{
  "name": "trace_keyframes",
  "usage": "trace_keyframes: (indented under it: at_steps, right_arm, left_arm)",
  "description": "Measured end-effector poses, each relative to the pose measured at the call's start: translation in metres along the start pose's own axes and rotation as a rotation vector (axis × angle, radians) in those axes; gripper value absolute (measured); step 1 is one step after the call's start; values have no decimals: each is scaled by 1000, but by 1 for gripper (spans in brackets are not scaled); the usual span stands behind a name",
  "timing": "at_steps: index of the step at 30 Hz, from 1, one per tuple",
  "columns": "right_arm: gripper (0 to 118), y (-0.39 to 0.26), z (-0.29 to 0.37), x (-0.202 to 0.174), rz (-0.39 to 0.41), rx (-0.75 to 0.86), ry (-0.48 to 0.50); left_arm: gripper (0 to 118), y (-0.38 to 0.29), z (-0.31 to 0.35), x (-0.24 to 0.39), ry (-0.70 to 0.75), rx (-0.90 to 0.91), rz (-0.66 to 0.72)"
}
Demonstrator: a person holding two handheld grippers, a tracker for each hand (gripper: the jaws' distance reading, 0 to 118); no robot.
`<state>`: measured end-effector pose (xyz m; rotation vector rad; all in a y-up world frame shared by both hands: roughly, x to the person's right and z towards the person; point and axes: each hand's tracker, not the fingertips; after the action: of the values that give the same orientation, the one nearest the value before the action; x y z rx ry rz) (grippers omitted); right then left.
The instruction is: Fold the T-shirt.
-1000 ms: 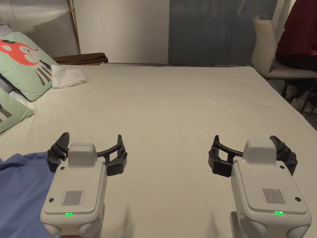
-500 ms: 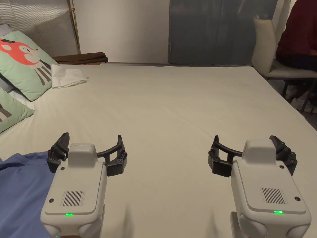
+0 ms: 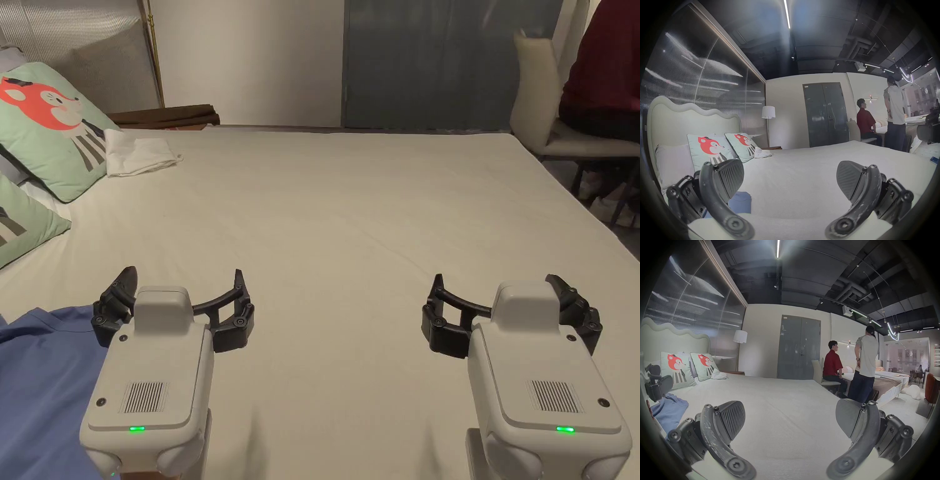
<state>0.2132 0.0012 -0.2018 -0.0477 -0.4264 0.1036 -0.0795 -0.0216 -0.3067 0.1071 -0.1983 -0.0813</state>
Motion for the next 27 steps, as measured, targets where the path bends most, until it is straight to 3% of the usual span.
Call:
trace_keyframes:
  at_steps: [9, 10, 12, 13, 14, 15, 16, 17, 27]
  right_arm:
    - [111, 3, 0, -1, -11, 0, -1]
    - [111, 3, 1, -1, -14, -1, 6]
    - [109, 4, 2, 0, -21, -1, 23]
    - [103, 6, 3, -1, -23, 4, 30]
    - [81, 6, 5, -2, -20, 7, 32]
    - [57, 7, 5, -3, -14, 8, 29]
    - [30, 7, 5, -3, -6, 8, 26]
    - [3, 5, 3, -4, -1, 5, 27]
    - [0, 9, -2, -20, -24, 15, 88]
  left_arm:
    - [109, 4, 1, 0, -2, 11, 17]
    - [107, 4, 2, 0, -3, 13, 20]
    - [84, 5, 3, 1, -9, 15, 24]
    - [68, 6, 3, 2, -9, 14, 23]
    - [39, 7, 3, 3, -9, 11, 22]
    - [18, 7, 2, 4, -10, 7, 22]
    - [2, 8, 2, 5, -10, 4, 20]
    - [0, 8, 2, 7, -5, -1, 13]
    - [0, 10, 8, -13, 6, -20, 33]
